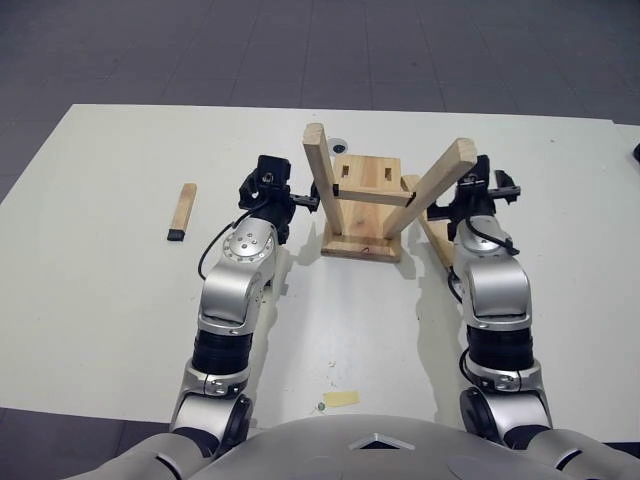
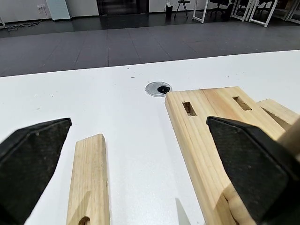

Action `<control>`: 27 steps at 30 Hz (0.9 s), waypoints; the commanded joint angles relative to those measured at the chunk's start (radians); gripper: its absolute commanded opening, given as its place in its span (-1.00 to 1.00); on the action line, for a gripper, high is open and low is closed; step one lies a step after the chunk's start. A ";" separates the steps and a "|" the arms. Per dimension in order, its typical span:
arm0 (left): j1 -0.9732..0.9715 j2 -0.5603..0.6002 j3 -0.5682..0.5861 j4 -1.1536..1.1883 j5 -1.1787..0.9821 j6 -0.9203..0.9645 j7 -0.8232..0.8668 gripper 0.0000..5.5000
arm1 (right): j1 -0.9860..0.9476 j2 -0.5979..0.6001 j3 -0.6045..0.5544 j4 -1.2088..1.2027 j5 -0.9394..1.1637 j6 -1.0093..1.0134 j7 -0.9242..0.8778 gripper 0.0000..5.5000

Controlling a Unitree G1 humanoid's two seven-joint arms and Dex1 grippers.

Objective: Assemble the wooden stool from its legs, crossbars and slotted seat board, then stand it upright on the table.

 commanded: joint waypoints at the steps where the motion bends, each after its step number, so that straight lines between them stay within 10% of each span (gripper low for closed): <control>1: 0.014 0.002 0.030 -0.020 0.008 0.010 0.015 0.96 | -0.051 -0.010 -0.127 0.044 0.007 -0.068 -0.067 0.96; 10: -0.068 -0.011 0.518 -0.176 -0.114 -0.258 0.250 0.96 | -0.279 -0.006 -0.275 -0.265 0.603 -0.309 0.325 0.96; 15: -0.135 0.111 0.555 -0.167 -0.150 -0.329 0.171 0.96 | -0.286 0.010 -0.100 -0.368 0.830 -0.228 0.470 0.96; 22: -0.148 0.107 0.502 -0.142 -0.169 -0.368 0.150 0.96 | -0.251 -0.044 0.260 -0.236 0.630 -0.233 0.492 0.96; 27: -0.141 0.061 0.433 -0.127 -0.163 -0.370 0.164 0.96 | -0.215 -0.050 0.313 -0.181 0.540 -0.238 0.467 0.96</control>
